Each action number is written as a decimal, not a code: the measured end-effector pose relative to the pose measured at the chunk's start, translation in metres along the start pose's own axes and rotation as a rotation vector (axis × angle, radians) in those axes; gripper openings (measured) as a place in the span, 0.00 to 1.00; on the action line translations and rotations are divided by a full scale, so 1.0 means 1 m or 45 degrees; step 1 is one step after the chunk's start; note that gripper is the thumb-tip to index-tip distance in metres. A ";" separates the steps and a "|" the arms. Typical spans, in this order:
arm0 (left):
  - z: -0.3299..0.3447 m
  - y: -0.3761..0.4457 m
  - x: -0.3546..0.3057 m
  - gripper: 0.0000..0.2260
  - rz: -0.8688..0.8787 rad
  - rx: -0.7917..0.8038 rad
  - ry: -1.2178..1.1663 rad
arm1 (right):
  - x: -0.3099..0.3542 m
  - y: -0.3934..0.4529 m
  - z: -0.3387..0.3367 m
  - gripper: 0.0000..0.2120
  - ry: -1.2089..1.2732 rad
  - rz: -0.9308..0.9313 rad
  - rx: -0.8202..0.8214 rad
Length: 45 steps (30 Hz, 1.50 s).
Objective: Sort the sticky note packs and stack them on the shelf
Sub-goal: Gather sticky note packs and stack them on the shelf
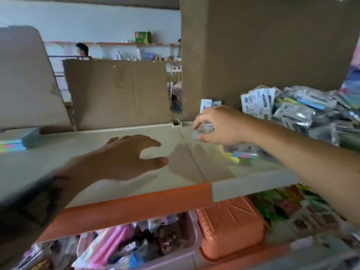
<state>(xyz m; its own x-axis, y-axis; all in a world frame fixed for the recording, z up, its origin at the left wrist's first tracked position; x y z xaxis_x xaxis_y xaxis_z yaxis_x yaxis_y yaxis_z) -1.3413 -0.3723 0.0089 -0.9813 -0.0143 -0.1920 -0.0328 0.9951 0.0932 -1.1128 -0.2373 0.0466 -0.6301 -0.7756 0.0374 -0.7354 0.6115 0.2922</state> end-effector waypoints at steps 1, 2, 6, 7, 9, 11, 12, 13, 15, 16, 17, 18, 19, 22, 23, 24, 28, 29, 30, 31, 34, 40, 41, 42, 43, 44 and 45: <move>0.002 0.015 -0.015 0.46 0.012 0.001 -0.027 | -0.016 -0.005 -0.006 0.13 -0.005 0.031 0.004; 0.004 0.031 -0.029 0.44 0.023 -0.004 -0.050 | -0.032 -0.009 -0.011 0.13 -0.012 0.060 0.015; 0.013 0.093 -0.068 0.31 0.025 -0.062 -0.110 | -0.080 -0.011 -0.027 0.14 -0.038 0.176 0.086; 0.015 0.105 -0.075 0.28 0.011 -0.073 -0.132 | -0.089 -0.010 -0.030 0.14 -0.038 0.193 0.107; 0.019 0.127 -0.083 0.27 -0.012 -0.069 -0.167 | -0.104 -0.005 -0.034 0.15 -0.035 0.211 0.175; 0.023 0.142 -0.088 0.30 -0.019 -0.003 -0.199 | -0.113 0.002 -0.035 0.18 -0.011 0.206 0.286; 0.026 0.147 -0.089 0.33 -0.021 0.046 -0.209 | -0.117 0.005 -0.033 0.18 0.004 0.200 0.344; 0.028 0.153 -0.090 0.36 -0.030 0.092 -0.208 | -0.119 0.008 -0.032 0.19 0.006 0.193 0.397; 0.031 0.161 -0.090 0.38 -0.053 0.139 -0.205 | -0.123 0.014 -0.027 0.19 -0.005 0.170 0.450; 0.032 0.164 -0.090 0.38 -0.062 0.138 -0.221 | -0.125 0.016 -0.025 0.19 -0.004 0.158 0.447; 0.033 0.168 -0.089 0.37 -0.071 0.130 -0.246 | -0.126 0.018 -0.024 0.19 0.002 0.144 0.437; 0.034 0.170 -0.088 0.38 -0.075 0.122 -0.267 | -0.127 0.020 -0.023 0.19 0.010 0.133 0.422; 0.034 0.172 -0.087 0.38 -0.075 0.121 -0.281 | -0.127 0.020 -0.022 0.19 0.018 0.124 0.409; 0.033 0.175 -0.085 0.41 -0.069 0.147 -0.295 | -0.125 0.021 -0.021 0.20 0.064 0.096 0.375; 0.032 0.176 -0.085 0.41 -0.067 0.156 -0.284 | -0.124 0.021 -0.021 0.19 0.092 0.089 0.365; 0.031 0.176 -0.086 0.40 -0.065 0.160 -0.267 | -0.123 0.021 -0.022 0.19 0.122 0.086 0.345; 0.026 0.168 -0.083 0.37 -0.069 0.126 -0.245 | -0.113 0.025 -0.027 0.20 0.263 0.051 0.242; 0.024 0.164 -0.080 0.36 -0.077 0.110 -0.248 | -0.109 0.026 -0.029 0.20 0.315 0.048 0.237; 0.021 0.158 -0.075 0.34 -0.083 0.085 -0.244 | -0.103 0.027 -0.030 0.20 0.358 0.037 0.240; 0.018 0.152 -0.068 0.33 -0.087 0.050 -0.233 | -0.097 0.029 -0.031 0.21 0.376 0.021 0.239; 0.004 0.123 -0.042 0.31 -0.108 -0.046 -0.206 | -0.066 0.041 -0.032 0.21 0.389 -0.032 0.197; -0.032 0.034 0.049 0.36 -0.207 -0.068 -0.149 | 0.028 0.079 -0.013 0.21 0.304 -0.127 0.196; -0.037 0.018 0.068 0.35 -0.222 -0.067 -0.155 | 0.049 0.087 -0.009 0.21 0.295 -0.141 0.201; -0.041 0.001 0.089 0.33 -0.234 -0.069 -0.156 | 0.070 0.094 -0.004 0.21 0.296 -0.159 0.207; -0.044 -0.015 0.109 0.32 -0.248 -0.074 -0.152 | 0.092 0.103 0.002 0.21 0.300 -0.173 0.212; -0.048 -0.031 0.132 0.33 -0.262 -0.077 -0.147 | 0.116 0.111 0.007 0.21 0.309 -0.182 0.221; -0.053 -0.047 0.155 0.36 -0.278 -0.076 -0.141 | 0.139 0.119 0.014 0.21 0.320 -0.188 0.235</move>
<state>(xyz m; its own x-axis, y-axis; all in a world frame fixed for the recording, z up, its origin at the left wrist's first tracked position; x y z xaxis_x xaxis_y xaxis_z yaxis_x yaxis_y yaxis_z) -1.5016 -0.4260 0.0269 -0.9231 -0.2143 -0.3194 -0.2562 0.9620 0.0948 -1.2917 -0.2700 0.0730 -0.4494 -0.8581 0.2483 -0.8612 0.4901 0.1351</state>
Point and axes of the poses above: each hand's wrist, its own y-axis towards the middle knuckle, its own z-axis out of the palm, x = y × z, the point moved 2 cm from there along y, towards the middle knuckle, and after that the axes turned 4 degrees about -x, right-handed, at the moved point
